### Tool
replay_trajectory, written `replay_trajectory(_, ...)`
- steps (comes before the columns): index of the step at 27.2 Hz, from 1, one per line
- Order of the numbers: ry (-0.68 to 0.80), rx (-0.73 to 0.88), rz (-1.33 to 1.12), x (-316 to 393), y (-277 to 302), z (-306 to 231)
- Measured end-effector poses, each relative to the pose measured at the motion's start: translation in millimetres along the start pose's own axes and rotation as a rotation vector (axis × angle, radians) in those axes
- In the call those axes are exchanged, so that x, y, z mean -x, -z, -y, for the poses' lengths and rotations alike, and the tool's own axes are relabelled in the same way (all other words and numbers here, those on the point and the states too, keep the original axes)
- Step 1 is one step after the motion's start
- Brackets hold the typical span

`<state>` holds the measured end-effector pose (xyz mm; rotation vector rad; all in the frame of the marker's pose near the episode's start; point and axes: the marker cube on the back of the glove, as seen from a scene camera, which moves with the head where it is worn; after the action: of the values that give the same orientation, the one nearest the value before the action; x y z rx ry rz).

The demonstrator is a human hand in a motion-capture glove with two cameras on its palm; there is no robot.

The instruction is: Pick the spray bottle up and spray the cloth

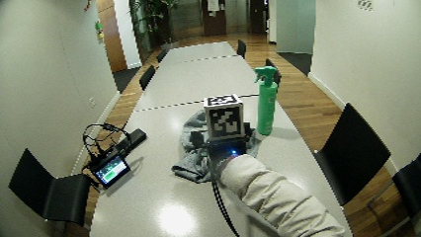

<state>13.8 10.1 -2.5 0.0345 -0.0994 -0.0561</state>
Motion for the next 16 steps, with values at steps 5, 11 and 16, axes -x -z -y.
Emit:
replay_trajectory(5,0.079,-0.127,0.425,-40.7,15.2,-28.9)
replay_trajectory(11,0.147,-0.394,1.079,-119.9,31.1,-52.7)
replay_trajectory(16,0.069,-0.627,1.216,-180.4,21.1,-22.0)
